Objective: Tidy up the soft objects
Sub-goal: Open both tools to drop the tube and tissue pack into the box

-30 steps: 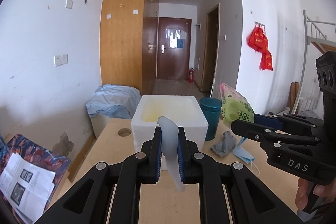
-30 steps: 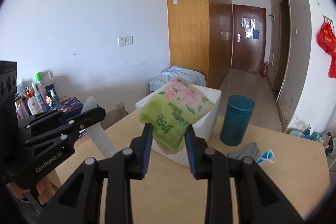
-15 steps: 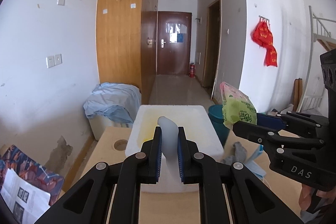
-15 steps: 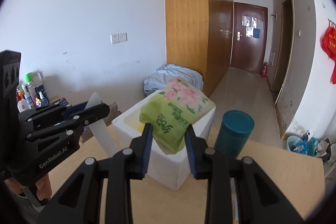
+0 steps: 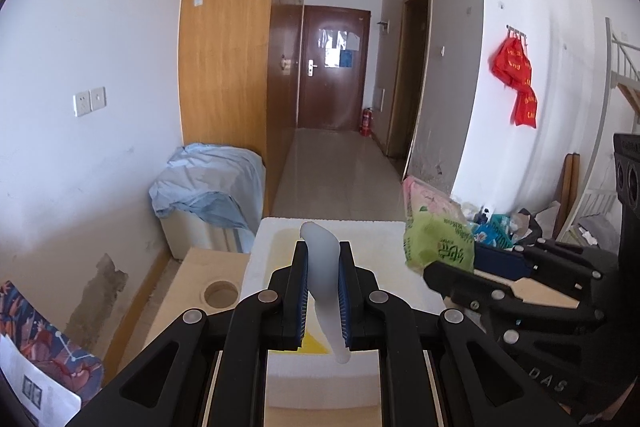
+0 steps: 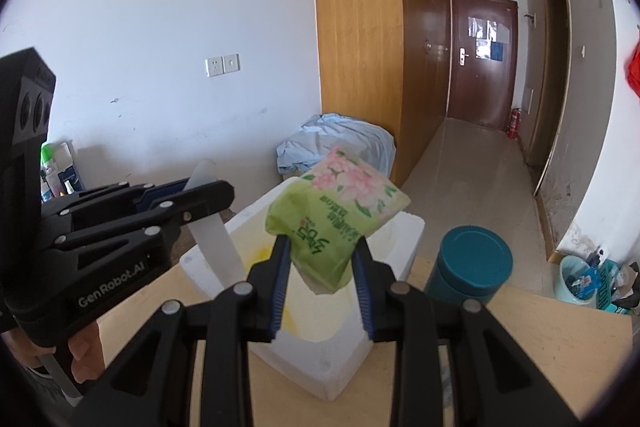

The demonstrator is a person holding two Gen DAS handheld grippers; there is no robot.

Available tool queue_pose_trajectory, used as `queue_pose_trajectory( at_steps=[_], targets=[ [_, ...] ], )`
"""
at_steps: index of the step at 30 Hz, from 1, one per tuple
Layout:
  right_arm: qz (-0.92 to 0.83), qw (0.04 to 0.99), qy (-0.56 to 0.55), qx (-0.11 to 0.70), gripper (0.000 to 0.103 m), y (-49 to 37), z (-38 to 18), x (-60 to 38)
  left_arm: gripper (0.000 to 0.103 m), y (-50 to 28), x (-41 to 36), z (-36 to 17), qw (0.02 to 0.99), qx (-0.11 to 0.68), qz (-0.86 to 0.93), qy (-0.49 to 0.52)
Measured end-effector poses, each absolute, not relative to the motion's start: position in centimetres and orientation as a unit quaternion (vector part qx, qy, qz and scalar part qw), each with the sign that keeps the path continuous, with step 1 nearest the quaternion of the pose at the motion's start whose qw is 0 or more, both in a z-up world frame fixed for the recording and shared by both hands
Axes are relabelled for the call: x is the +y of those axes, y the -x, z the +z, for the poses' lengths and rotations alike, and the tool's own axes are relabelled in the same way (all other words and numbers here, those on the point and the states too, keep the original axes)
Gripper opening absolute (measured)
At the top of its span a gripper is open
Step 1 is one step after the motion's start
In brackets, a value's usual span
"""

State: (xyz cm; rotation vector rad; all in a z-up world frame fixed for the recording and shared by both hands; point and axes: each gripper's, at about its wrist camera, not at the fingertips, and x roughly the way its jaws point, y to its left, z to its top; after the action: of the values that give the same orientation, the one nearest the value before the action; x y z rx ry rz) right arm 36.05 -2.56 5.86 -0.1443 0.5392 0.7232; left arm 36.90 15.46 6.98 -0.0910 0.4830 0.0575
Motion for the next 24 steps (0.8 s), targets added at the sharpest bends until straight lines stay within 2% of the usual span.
queue_pose_trajectory(
  at_steps=[17, 19, 20, 24],
  targets=[
    [0.344, 0.889, 0.079, 0.291, 0.035, -38.5, 4.3, -1.7, 0.014, -40.8, 16.1, 5.1, 0.963, 0.268, 0.017, 0.037],
    [0.347, 0.888, 0.083, 0.292, 0.035, -38.2, 4.2, -1.5, 0.019, -41.1, 16.1, 4.8, 0.962, 0.269, 0.023, 0.03],
    [0.348, 0.887, 0.085, 0.291, 0.035, -38.1, 4.2, -1.5, 0.027, -41.1, 16.1, 4.8, 0.963, 0.268, 0.028, 0.029],
    [0.35, 0.887, 0.087, 0.289, 0.035, -38.1, 4.4, -1.5, 0.034, -41.0, 16.5, 4.9, 0.963, 0.266, 0.042, 0.027]
  ],
)
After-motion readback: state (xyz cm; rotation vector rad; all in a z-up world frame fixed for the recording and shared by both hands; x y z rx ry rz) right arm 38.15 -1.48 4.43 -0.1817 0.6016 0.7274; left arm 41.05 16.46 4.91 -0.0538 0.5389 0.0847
